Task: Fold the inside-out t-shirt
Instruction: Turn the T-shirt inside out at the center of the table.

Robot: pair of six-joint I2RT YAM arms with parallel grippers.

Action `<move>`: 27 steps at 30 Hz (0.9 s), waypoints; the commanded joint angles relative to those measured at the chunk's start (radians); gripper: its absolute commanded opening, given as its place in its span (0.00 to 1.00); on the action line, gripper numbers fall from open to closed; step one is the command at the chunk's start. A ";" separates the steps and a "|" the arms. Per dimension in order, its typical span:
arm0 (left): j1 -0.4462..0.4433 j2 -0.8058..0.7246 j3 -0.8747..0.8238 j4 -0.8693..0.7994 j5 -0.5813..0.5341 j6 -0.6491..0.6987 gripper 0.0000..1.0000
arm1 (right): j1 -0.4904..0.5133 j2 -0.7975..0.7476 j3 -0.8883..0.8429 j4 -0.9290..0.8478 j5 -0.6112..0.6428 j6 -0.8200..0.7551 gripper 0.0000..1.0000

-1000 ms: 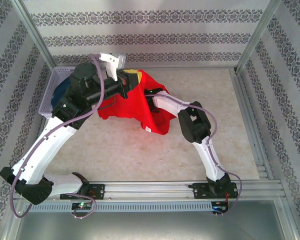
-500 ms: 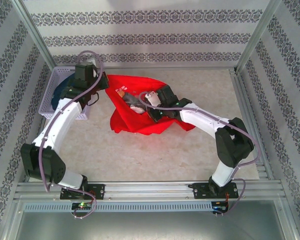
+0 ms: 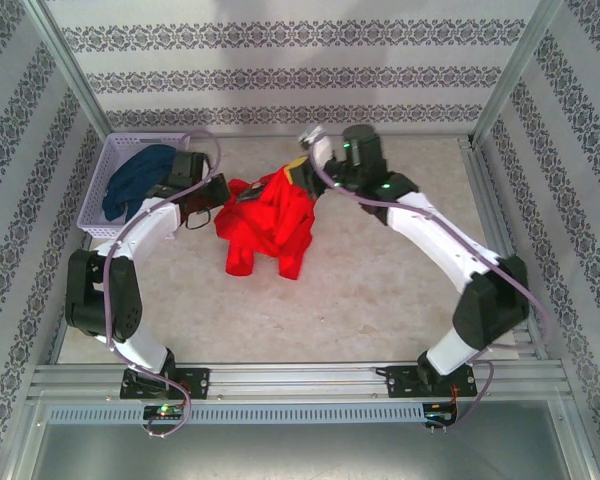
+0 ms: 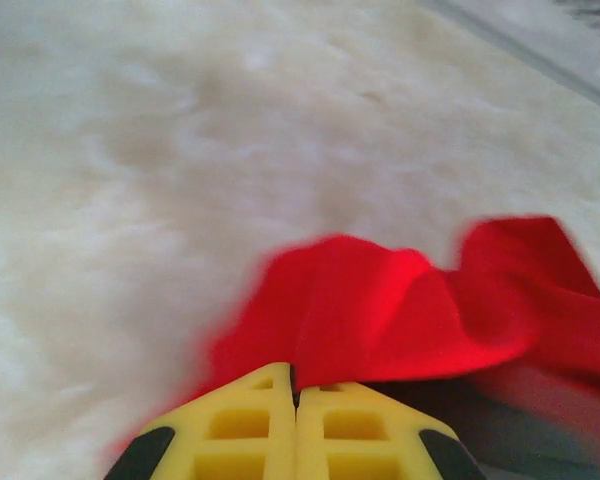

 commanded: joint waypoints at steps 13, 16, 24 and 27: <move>-0.105 -0.356 -0.360 0.054 0.018 0.084 0.79 | -0.048 -0.307 -0.582 0.061 0.042 0.039 0.00; -0.224 -0.334 -0.344 0.093 0.140 0.169 0.81 | -0.049 -0.330 -0.621 0.059 0.052 0.044 0.00; -0.444 0.019 -0.077 -0.022 -0.002 0.363 0.79 | -0.057 -0.351 -0.595 0.055 0.039 0.047 0.00; -0.430 0.182 0.073 -0.034 -0.067 0.355 0.48 | -0.061 -0.347 -0.542 0.050 0.017 0.044 0.00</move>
